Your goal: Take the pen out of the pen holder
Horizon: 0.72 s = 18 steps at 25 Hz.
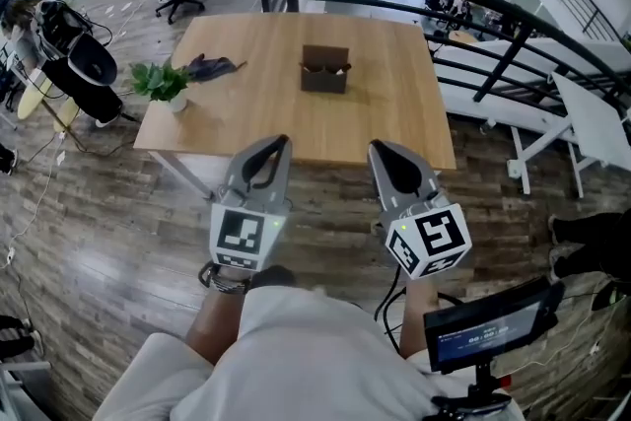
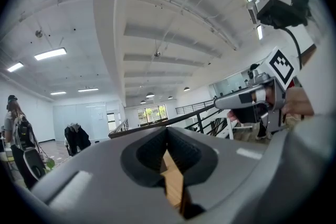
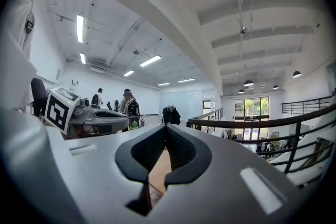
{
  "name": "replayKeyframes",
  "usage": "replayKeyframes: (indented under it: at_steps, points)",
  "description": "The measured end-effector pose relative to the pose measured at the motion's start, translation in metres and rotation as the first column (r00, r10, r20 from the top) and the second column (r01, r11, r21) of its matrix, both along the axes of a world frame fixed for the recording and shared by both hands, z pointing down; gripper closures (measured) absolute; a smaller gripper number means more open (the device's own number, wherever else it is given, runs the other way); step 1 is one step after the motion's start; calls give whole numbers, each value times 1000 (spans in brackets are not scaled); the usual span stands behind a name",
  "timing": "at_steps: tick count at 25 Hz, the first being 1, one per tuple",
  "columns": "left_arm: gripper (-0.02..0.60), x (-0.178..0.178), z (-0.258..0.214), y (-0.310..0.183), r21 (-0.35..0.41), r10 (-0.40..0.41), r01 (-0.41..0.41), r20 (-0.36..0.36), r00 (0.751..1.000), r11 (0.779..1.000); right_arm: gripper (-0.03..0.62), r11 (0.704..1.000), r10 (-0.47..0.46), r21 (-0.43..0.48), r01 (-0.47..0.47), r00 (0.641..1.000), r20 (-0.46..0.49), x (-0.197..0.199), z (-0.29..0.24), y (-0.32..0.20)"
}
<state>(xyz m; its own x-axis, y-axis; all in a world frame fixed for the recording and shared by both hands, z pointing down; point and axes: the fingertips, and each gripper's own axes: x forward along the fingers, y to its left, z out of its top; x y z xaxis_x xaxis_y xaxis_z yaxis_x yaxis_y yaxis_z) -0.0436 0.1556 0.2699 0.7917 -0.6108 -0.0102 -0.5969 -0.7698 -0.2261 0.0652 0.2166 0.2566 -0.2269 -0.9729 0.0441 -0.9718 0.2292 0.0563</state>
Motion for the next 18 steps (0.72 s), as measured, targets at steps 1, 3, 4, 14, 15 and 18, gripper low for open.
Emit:
replayKeyframes:
  at_steps: [1, 3, 4, 14, 15, 18]
  points:
    - [583, 1, 1, -3, -4, -6, 6, 3, 1000, 1000, 592, 1000, 2, -1, -2, 1000, -1, 2, 1, -3]
    - [583, 2, 4, -8, -10, -13, 13, 6, 1000, 1000, 592, 1000, 5, 1, -5, 1000, 0, 6, 4, -9]
    - [583, 4, 5, -11, -11, -15, 15, 6, 1000, 1000, 591, 1000, 3, 4, -3, 1000, 4, 7, 6, -12]
    - [583, 26, 18, -67, -16, 2, -2, 6, 1000, 1000, 591, 1000, 24, -6, -24, 1000, -15, 27, 18, -68]
    - [583, 29, 19, -75, -6, 1, -1, 18, 1000, 1000, 591, 1000, 24, -5, -25, 1000, -13, 29, 18, -75]
    - [583, 36, 20, -97, 7, 9, -10, 46, 999, 1000, 591, 1000, 27, -14, -27, 1000, 5, 35, 18, -96]
